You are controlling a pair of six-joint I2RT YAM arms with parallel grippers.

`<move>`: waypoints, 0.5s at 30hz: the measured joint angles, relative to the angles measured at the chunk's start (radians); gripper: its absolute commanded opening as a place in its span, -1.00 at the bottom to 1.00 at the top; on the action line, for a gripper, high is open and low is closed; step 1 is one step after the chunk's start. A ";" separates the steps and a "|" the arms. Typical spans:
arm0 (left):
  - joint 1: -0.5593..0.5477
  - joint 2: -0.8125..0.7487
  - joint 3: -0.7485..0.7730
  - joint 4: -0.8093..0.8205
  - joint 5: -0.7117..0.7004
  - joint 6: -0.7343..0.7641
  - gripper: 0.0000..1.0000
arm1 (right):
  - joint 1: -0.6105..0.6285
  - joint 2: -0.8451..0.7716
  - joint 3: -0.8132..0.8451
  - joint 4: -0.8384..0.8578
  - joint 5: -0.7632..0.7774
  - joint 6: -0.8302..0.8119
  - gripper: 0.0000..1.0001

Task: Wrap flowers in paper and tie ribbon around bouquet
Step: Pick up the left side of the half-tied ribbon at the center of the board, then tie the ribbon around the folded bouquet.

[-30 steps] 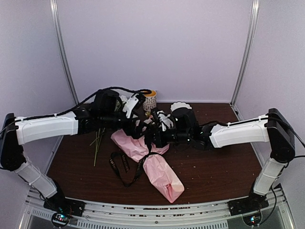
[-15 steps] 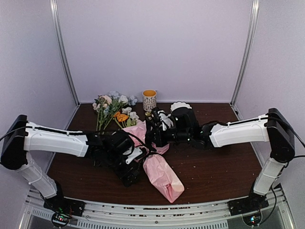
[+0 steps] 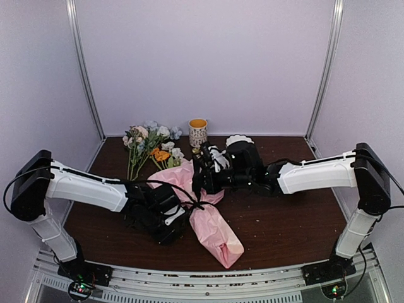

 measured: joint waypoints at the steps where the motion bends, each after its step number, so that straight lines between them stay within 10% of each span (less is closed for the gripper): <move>1: 0.000 -0.001 -0.004 0.000 -0.007 -0.008 -1.00 | 0.000 -0.001 0.000 -0.002 0.000 0.000 -1.00; 15: 0.076 -0.477 -0.454 0.133 -0.277 -0.468 -1.00 | -0.138 -0.105 -0.282 0.082 -0.071 0.188 -1.00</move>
